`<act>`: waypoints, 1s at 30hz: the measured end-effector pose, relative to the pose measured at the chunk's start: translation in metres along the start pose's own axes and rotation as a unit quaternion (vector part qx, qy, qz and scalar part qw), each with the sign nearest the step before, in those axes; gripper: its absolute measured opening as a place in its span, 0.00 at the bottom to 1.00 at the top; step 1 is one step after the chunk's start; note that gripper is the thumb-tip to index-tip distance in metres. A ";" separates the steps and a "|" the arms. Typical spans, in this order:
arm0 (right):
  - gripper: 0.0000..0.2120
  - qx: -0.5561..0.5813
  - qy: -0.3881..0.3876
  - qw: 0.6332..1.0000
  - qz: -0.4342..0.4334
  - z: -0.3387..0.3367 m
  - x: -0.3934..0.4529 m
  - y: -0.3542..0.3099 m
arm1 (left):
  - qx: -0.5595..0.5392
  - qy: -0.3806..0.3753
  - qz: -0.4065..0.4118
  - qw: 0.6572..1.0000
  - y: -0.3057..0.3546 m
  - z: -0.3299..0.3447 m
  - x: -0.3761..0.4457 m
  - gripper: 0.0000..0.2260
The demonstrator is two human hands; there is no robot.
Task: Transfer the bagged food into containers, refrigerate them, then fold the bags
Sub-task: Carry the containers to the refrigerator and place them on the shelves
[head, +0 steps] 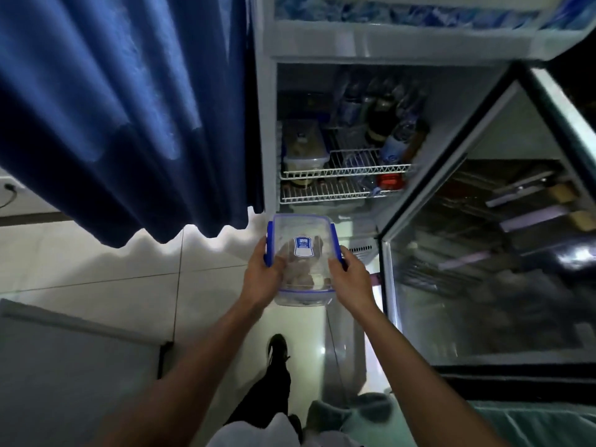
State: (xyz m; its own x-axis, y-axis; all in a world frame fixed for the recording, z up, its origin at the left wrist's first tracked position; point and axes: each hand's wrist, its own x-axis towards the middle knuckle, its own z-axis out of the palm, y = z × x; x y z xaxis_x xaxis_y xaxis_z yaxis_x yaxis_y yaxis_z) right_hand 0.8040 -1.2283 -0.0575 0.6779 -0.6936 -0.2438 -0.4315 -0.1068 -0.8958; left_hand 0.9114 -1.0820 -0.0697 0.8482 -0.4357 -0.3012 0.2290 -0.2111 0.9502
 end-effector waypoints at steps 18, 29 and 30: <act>0.17 -0.016 0.115 0.993 0.002 -0.069 0.198 -0.033 | -0.001 -0.080 0.010 0.997 0.071 0.129 0.204 0.15; 0.43 -0.135 -0.080 0.987 -0.029 -0.125 0.309 0.001 | 0.105 -0.040 -0.021 0.993 0.078 0.214 0.311 0.12; 0.45 -0.157 -0.093 0.982 -0.039 -0.127 0.315 0.007 | 0.109 -0.034 -0.026 0.993 0.074 0.217 0.315 0.13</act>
State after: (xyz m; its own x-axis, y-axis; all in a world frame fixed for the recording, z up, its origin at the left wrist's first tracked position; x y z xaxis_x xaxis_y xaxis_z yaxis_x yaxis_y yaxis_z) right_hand 0.9390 -1.5384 -0.0935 0.8011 -0.5348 -0.2688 -0.5160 -0.3896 -0.7628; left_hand 1.0924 -1.4247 -0.1112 0.8022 -0.4762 -0.3603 0.1557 -0.4157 0.8961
